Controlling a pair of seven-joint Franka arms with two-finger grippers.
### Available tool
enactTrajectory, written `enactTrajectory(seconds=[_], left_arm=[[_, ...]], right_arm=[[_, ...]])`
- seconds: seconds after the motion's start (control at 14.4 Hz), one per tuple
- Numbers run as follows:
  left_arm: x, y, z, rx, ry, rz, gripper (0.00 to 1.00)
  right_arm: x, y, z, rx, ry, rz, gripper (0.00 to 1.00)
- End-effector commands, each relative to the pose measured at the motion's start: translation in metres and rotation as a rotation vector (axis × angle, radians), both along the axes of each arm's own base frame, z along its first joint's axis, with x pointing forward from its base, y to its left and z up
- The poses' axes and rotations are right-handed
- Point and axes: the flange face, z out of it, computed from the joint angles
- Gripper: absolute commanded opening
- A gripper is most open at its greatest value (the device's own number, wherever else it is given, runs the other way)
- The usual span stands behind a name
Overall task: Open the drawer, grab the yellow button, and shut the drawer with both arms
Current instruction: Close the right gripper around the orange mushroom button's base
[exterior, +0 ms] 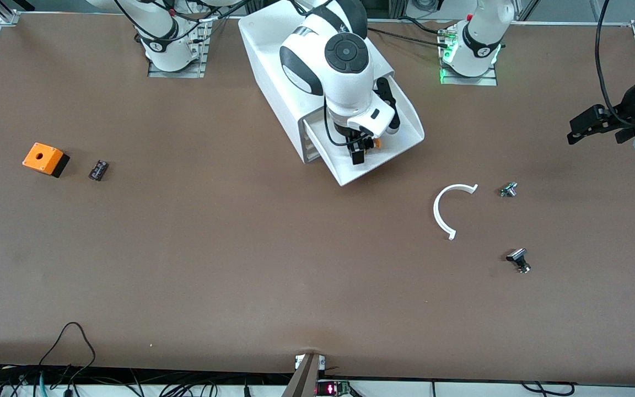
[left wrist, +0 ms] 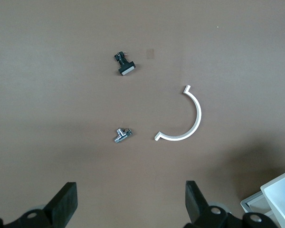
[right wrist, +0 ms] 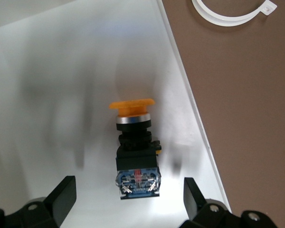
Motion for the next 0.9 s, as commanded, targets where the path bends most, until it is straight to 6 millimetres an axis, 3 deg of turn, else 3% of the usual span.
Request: enactTrajectory(seconds=[0.0, 0.83], left_arm=[[0.0037, 0.0024, 0.0037, 0.019, 0.011, 0.005, 1.00], [0.0032, 0.0074, 0.0052, 0.019, 0.008, 0.008, 1.00]], right_arm=[[-0.0072, 0.0048, -0.0069, -0.018, 0.002, 0.018, 1.00], [-0.0085, 0.0054, -0.0115, -0.025, -0.010, 0.015, 0.98]])
